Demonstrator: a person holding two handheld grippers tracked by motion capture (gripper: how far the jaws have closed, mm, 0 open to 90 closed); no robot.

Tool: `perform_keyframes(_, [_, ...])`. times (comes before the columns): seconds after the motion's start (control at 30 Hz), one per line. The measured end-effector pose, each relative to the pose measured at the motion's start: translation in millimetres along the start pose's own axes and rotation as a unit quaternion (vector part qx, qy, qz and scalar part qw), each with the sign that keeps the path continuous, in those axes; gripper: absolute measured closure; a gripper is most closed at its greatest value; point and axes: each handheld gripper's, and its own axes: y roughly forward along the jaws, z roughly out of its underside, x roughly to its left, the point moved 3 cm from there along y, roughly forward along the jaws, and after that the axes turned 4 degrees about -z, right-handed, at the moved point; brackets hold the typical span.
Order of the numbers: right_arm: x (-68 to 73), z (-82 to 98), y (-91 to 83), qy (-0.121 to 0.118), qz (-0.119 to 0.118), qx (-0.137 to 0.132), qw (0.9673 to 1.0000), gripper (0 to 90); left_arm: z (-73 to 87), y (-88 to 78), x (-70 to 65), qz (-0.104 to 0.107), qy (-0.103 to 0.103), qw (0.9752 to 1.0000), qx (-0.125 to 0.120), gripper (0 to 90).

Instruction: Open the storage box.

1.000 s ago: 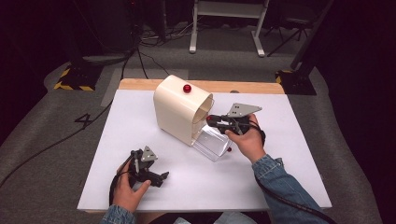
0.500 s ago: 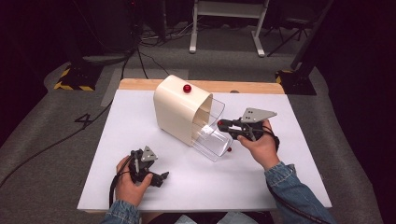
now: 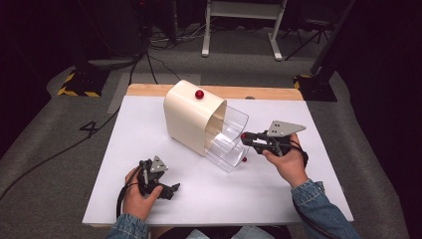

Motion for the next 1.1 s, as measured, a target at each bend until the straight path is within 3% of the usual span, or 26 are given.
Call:
perform_keyframes(0.17, [-0.6,3.8,1.5,0.005,-0.001,0.002,1.0000,74.0,0.0,0.0,0.0,0.000,0.000,1.0000,0.000,0.0])
perform_keyframes(0.23, [-0.7,6.4,1.8,0.015,-0.005,-0.001,0.9999,71.5,0.0,0.0,0.0,0.000,0.000,1.0000,0.000,0.0])
perform_keyframes(0.5, [-3.3,14.0,-3.0,0.019,0.003,0.001,0.9998,64.1,0.0,0.0,0.0,0.000,0.000,1.0000,0.000,0.0])
perform_keyframes(0.87, [-4.1,26.0,-33.4,0.030,0.019,0.007,0.9993,55.1,0.0,0.1,-0.1,0.001,-0.002,1.0000,0.000,0.0])
perform_keyframes(1.1, [-6.3,42.0,-61.9,0.061,0.043,0.009,0.9972,43.9,-0.1,0.1,-0.1,0.000,-0.002,1.0000,0.000,0.0])
